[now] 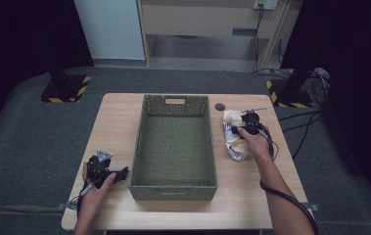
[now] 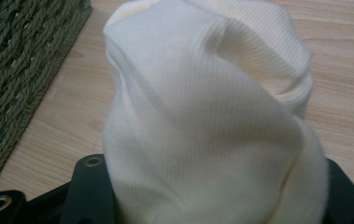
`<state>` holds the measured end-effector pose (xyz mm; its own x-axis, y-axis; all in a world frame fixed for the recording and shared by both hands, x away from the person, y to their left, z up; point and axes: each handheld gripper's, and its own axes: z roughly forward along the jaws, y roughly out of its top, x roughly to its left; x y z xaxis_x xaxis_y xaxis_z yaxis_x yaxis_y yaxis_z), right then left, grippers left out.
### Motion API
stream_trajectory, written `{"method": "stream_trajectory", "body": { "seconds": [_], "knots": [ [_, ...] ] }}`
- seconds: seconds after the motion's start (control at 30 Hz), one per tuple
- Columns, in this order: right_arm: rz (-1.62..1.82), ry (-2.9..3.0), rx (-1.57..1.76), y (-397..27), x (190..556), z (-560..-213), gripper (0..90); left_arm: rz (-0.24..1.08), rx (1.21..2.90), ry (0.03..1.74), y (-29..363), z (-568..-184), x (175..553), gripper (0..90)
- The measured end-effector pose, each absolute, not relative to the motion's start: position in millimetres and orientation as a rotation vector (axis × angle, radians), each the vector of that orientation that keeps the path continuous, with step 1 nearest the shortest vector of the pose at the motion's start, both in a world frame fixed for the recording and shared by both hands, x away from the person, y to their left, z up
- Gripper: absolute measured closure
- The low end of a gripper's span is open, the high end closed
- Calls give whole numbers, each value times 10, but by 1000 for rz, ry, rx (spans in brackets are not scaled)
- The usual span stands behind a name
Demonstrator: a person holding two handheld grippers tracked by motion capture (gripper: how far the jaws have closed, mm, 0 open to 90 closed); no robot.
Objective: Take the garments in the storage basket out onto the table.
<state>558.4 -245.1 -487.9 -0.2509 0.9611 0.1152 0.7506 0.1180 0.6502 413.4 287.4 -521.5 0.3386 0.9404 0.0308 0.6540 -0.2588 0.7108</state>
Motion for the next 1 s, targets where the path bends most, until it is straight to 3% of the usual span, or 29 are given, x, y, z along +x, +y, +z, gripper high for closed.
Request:
{"method": "stream_trajectory", "body": {
  "seconds": [0.27, 0.5, 0.7, 1.0],
  "knots": [
    [906, 2065, 1673, -2480, 5583, -4899, 425, 616, 2006, 1392, 2874, -5214, 4134, 0],
    [941, 2067, 1659, -2465, 5552, -4914, 282, 616, 2005, 1392, 2874, -5214, 4134, 0],
    [963, 2050, 1635, -2454, 5496, -4856, 95, 616, 2005, 1392, 2874, -5214, 4134, 0],
    [1018, 2009, 1577, -2463, 5289, -4619, 36, 616, 2006, 1392, 2874, -5214, 4134, 0]
  ]
}}
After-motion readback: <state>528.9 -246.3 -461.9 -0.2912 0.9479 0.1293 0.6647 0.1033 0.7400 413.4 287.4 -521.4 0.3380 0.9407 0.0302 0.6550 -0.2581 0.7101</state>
